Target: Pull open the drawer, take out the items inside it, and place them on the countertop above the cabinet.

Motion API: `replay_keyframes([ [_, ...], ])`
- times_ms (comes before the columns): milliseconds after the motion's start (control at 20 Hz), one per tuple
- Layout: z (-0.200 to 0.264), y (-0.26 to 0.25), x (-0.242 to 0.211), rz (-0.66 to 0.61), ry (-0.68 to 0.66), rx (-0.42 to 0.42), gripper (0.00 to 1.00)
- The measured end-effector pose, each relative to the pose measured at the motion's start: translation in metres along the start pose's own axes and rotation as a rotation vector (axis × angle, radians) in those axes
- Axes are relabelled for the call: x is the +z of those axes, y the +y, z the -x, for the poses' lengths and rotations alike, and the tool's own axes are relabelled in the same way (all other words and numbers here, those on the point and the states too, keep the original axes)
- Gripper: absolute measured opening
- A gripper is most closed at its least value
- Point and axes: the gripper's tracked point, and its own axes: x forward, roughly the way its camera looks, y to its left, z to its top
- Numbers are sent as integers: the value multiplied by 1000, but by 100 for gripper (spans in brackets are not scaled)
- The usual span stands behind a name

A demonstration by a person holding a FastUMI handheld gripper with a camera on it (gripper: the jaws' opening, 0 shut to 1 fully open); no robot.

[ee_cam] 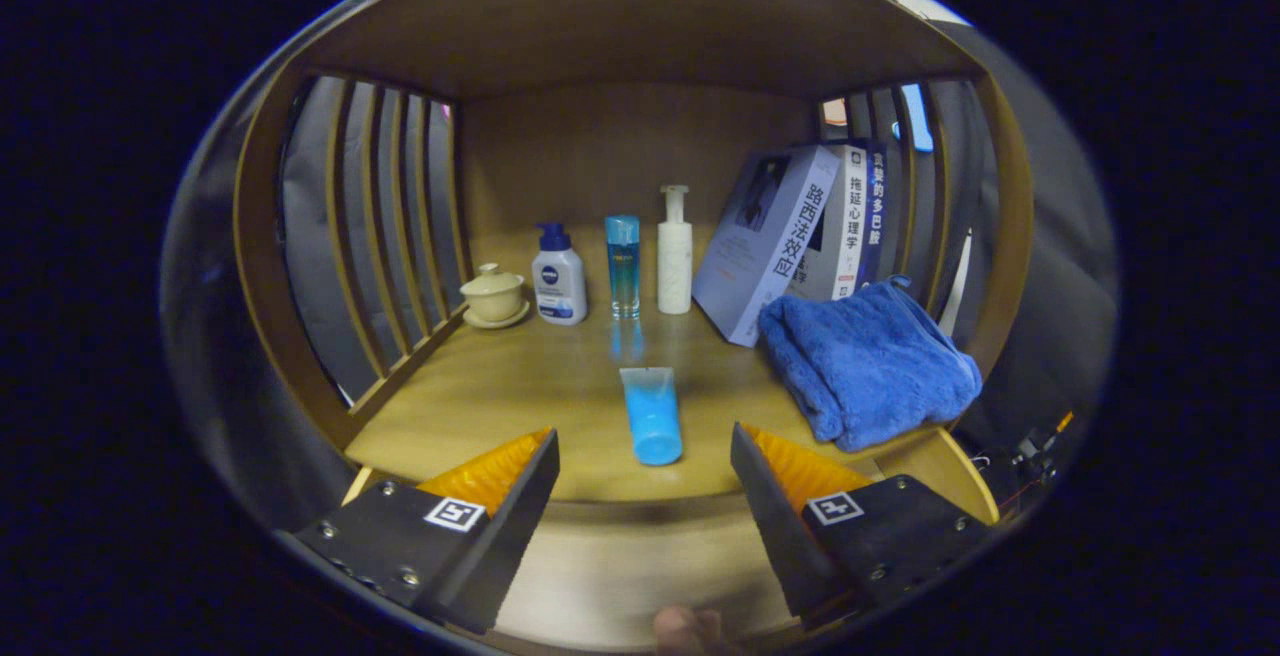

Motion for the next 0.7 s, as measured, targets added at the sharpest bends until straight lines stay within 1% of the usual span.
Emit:
replay_keyframes([
  [150, 27, 0, -6, -2, -7, 13, 100],
  [300, 57, 2, -4, -18, -34, 39, 100],
  [450, 91, 0, -3, -4, -75, 48, 100],
  [700, 154, 5, -23, -7, -133, 89, 100],
])
